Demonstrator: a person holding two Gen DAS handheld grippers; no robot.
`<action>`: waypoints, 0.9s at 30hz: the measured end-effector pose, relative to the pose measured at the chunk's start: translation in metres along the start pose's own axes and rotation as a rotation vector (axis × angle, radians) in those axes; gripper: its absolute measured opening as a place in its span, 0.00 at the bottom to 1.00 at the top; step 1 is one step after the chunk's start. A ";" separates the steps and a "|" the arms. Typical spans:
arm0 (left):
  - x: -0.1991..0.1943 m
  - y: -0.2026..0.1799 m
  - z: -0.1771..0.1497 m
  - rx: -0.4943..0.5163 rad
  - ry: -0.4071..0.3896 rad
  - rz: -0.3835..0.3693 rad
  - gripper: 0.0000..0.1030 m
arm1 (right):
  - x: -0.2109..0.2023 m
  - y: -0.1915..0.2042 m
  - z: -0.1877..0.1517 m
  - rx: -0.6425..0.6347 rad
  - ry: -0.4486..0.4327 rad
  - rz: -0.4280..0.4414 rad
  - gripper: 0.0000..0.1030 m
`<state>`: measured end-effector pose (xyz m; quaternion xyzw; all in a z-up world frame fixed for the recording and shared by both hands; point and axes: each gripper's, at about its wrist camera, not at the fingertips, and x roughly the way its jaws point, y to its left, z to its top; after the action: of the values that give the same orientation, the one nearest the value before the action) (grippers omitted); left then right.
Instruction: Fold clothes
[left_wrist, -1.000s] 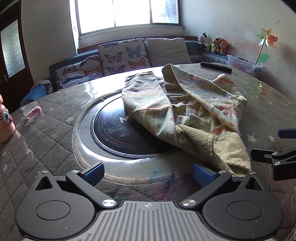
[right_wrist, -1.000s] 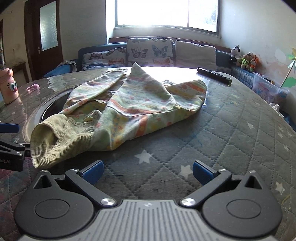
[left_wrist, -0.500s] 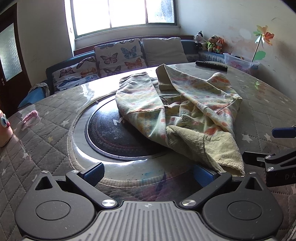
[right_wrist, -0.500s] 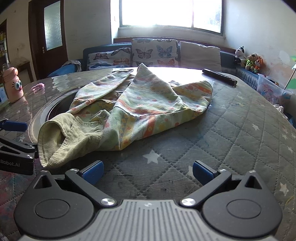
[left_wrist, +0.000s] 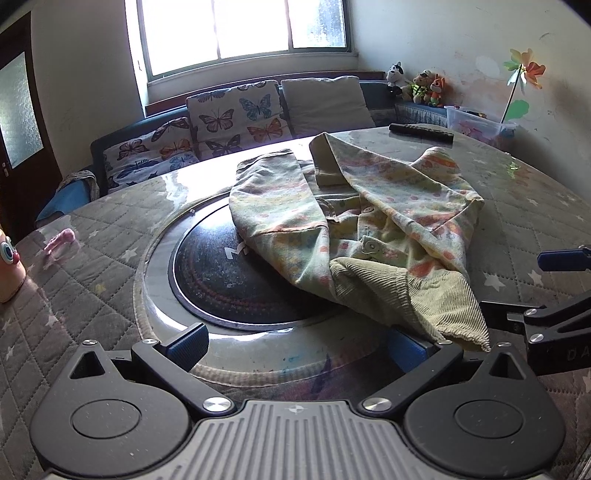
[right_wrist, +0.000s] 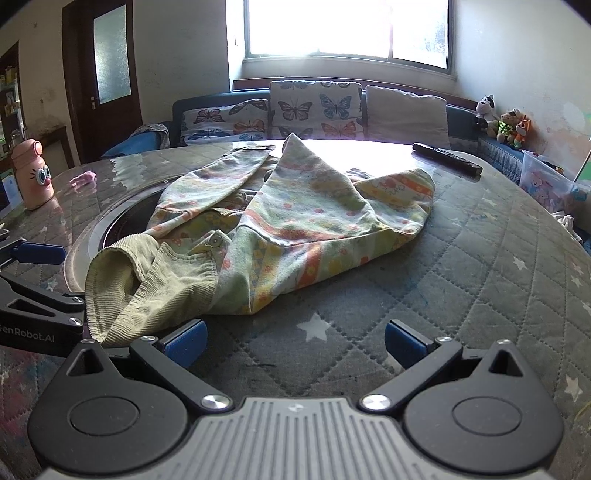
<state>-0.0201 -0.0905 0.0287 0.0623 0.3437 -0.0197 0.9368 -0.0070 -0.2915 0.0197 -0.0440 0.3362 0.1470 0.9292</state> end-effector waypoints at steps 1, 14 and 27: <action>0.000 0.000 0.001 0.001 -0.001 0.000 1.00 | 0.000 0.000 0.001 0.000 -0.001 0.001 1.00; 0.003 0.004 0.008 0.003 -0.012 0.008 1.00 | 0.010 0.006 0.011 -0.022 -0.001 0.017 1.00; 0.006 0.014 0.017 -0.005 -0.028 0.029 1.00 | 0.025 0.009 0.016 -0.037 0.022 0.028 1.00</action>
<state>-0.0032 -0.0791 0.0388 0.0645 0.3298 -0.0061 0.9418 0.0178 -0.2736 0.0164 -0.0582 0.3441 0.1655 0.9224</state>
